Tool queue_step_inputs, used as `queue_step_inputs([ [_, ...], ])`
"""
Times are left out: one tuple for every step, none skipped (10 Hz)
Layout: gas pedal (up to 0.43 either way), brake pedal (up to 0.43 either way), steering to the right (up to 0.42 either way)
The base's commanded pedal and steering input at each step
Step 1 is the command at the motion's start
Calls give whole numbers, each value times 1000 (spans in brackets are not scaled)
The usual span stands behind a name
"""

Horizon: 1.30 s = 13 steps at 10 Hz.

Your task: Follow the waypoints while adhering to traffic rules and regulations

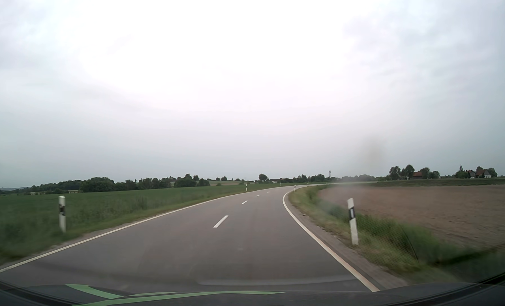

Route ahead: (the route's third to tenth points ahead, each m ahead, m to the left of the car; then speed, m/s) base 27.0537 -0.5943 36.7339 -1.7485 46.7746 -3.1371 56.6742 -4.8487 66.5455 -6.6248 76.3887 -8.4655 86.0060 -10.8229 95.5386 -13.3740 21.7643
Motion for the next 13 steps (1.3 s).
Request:
queue_step_inputs([
  [157,0,18],
  [157,0,19],
  [157,0,19],
  [157,0,19],
  [157,0,19],
  [157,0,18],
  [157,0,18],
  [157,0,19],
  [157,0,18],
  [157,0,19],
  [157,0,19],
  [150,0,20],
  [150,0,21],
])
